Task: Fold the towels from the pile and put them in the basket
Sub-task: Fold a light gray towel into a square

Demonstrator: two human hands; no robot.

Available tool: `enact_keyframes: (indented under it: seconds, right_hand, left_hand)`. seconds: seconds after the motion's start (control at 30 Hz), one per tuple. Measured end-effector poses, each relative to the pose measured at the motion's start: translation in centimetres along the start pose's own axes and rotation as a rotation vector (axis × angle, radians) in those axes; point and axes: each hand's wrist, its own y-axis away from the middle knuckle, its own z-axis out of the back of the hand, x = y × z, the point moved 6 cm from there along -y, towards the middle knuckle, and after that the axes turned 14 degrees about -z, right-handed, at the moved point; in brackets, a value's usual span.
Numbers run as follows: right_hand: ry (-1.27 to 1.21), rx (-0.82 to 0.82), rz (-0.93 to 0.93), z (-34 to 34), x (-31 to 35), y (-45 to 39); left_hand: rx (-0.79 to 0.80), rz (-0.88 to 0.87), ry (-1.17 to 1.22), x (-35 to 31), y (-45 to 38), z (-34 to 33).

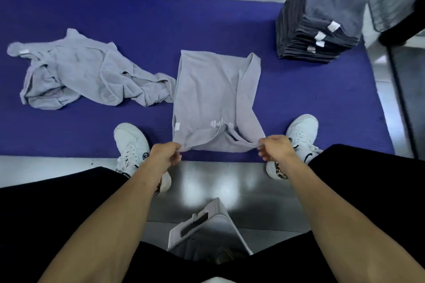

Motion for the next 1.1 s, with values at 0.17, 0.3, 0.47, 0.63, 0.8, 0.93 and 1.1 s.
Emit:
enact_keyframes:
  seconds: [0.17, 0.3, 0.47, 0.63, 0.8, 0.93, 1.1]
  right_hand:
    - [-0.136, -0.016, 0.134, 2.3, 2.2, 4.3]
    - [-0.458, -0.112, 0.385, 5.9, 5.7, 10.2]
    - [-0.691, -0.148, 0.515, 9.2, 8.9, 15.5]
    - [-0.919, -0.094, 0.484, 11.2, 13.2, 17.3]
    - [-0.746, 0.094, 0.171, 9.3, 18.3, 13.3]
    - [-0.59, 0.236, 0.156, 8.6, 22.7, 11.7]
    - [-0.723, 0.297, 0.511, 11.5, 30.8, 16.0]
  left_hand:
    - [0.145, -0.192, -0.187, -6.7, 2.7, -0.3]
    - [0.102, -0.457, 0.295, -13.4, 6.4, 0.5]
    - [0.116, -0.535, 0.448, -18.7, 11.4, 1.3]
    - [0.231, -0.68, 0.69, -25.2, 15.2, 0.6]
    - [0.162, -0.472, 0.345, -27.0, 10.8, -2.4]
    - [0.195, -0.486, 0.298, -30.6, 8.8, -4.9]
    - [0.346, -0.782, 0.671, -39.9, 11.4, -5.3]
